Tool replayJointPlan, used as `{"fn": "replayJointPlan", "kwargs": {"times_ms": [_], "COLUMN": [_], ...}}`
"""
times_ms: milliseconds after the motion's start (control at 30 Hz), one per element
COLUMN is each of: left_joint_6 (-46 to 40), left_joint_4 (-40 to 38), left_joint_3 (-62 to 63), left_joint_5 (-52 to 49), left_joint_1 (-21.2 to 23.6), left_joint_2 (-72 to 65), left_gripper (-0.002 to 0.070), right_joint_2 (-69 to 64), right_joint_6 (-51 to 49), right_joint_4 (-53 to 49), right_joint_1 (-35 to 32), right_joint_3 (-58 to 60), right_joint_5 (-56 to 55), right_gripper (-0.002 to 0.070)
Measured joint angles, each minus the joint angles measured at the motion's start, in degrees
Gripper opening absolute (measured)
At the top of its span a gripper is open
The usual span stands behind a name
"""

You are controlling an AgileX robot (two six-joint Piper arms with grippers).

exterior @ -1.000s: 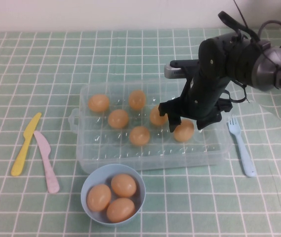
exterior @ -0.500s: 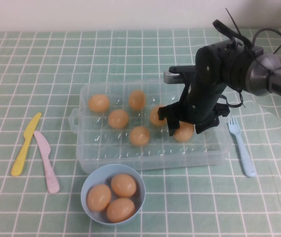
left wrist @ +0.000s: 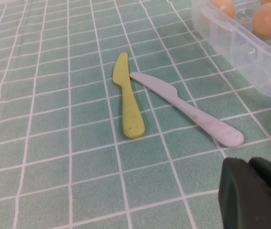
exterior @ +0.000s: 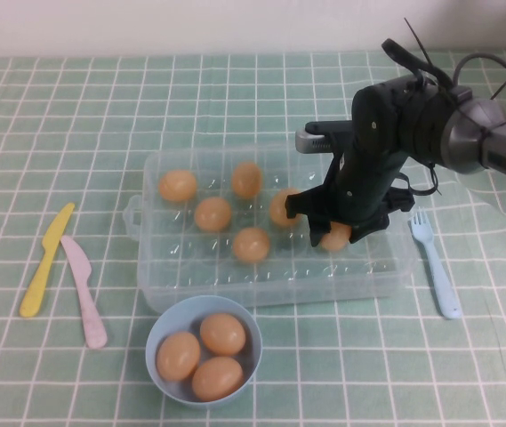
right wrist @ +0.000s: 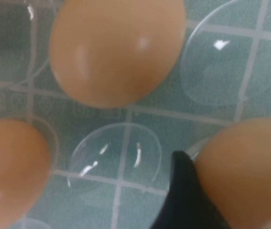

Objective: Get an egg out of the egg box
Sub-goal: Pick up the egg from the plastic box, then place the egg in the bowl

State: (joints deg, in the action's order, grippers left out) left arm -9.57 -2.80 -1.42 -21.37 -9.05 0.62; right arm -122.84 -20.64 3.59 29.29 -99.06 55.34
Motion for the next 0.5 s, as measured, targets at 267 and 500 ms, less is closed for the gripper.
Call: {"fn": "replayJointPlan", "kwargs": {"times_ms": [267, 500], "left_joint_6": [0.0, 0.0], "left_joint_4": [0.0, 0.0], "left_joint_3": [0.0, 0.0], "left_joint_5": [0.0, 0.0], "left_joint_1": [0.0, 0.0], "left_joint_2": [0.0, 0.0], "left_gripper": [-0.0004, -0.0004], "right_joint_2": [8.5, 12.6], "right_joint_6": [6.6, 14.9], "right_joint_4": [0.5, 5.8], "right_joint_1": [0.8, 6.5], "right_joint_3": [0.0, -0.2], "right_joint_5": [4.7, 14.1], "right_gripper": [0.0376, 0.0376]}}
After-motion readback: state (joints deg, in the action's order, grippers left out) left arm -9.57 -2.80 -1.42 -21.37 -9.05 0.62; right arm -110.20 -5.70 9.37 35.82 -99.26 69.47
